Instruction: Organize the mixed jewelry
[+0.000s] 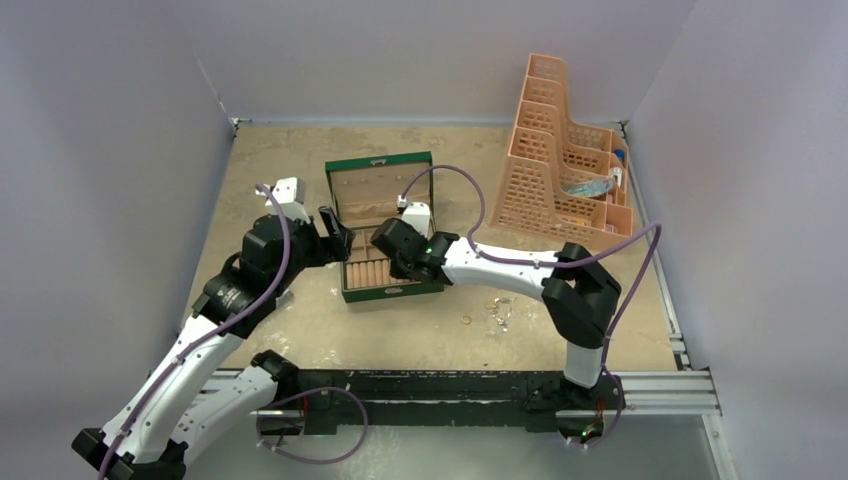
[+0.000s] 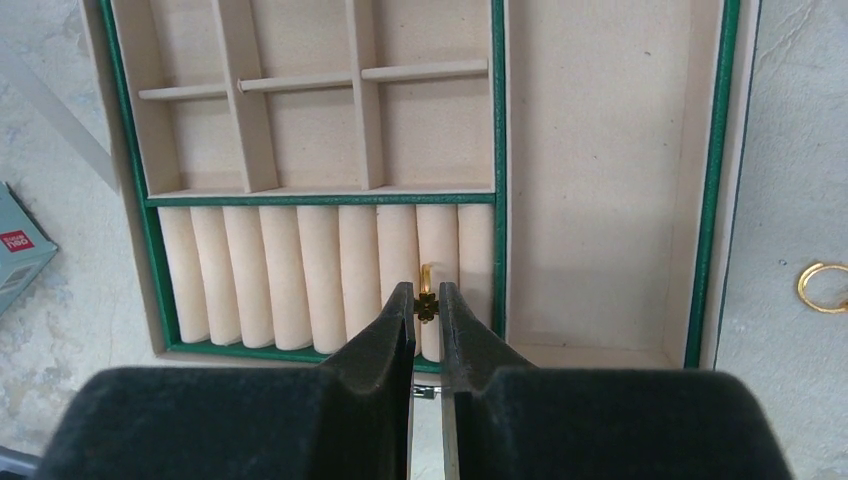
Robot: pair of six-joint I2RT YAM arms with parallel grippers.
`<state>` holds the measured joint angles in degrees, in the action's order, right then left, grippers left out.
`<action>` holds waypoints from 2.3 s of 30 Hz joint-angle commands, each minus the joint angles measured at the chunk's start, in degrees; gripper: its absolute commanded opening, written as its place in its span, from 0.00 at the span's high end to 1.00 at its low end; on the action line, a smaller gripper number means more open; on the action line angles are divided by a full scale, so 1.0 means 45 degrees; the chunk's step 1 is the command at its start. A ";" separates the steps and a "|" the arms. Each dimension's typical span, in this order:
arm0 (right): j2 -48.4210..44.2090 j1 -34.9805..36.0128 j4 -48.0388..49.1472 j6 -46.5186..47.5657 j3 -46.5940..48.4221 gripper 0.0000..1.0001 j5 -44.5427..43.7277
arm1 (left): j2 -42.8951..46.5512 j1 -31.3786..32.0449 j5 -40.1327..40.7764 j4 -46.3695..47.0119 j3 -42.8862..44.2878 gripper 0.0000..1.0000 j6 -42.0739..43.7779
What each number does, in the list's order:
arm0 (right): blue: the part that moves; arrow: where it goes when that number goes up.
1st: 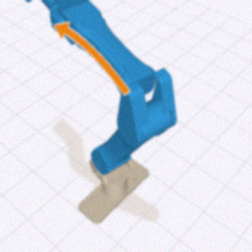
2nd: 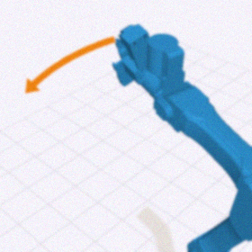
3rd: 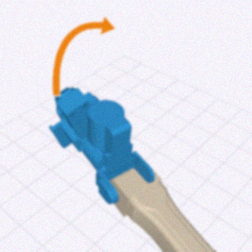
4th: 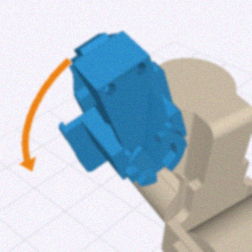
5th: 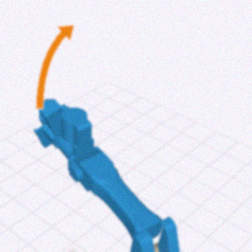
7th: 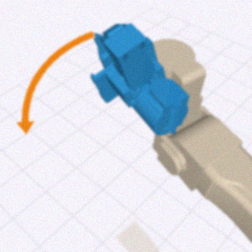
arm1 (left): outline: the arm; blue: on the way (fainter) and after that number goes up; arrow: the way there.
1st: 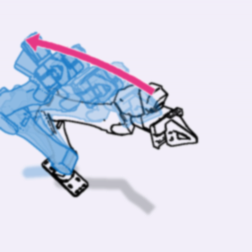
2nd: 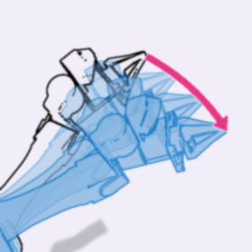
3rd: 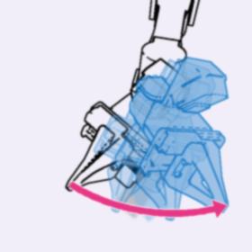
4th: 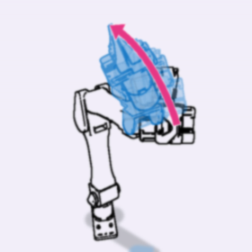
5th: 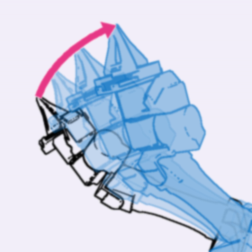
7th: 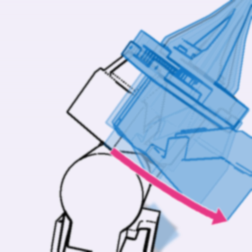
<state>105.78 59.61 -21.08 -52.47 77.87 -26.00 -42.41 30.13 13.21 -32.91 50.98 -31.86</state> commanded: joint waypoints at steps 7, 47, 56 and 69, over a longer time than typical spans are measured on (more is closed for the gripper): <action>0.0588 -0.0045 0.0301 0.0977 0.0086 0.90 0.0135 | 0.0050 -0.0037 -0.0143 0.0242 -0.0011 0.21 0.0204; -0.1035 -0.0745 0.1068 0.1844 -0.0437 0.83 0.1897 | -0.0220 -0.0026 -0.0548 0.0242 -0.0067 0.21 0.0050; -0.0902 -0.0741 0.1205 0.2273 -0.0566 0.85 0.2347 | -0.0318 -0.0026 -0.0651 0.0279 -0.0060 0.21 0.0087; -0.0120 -0.0745 0.1231 0.2443 -0.0427 0.87 0.2399 | -0.0395 -0.0026 -0.0632 0.0294 -0.0070 0.21 0.0155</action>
<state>104.44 56.18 -16.27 -42.41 75.44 -15.42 -44.40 30.13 10.66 -33.56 50.70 -31.86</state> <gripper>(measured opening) 0.135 0.790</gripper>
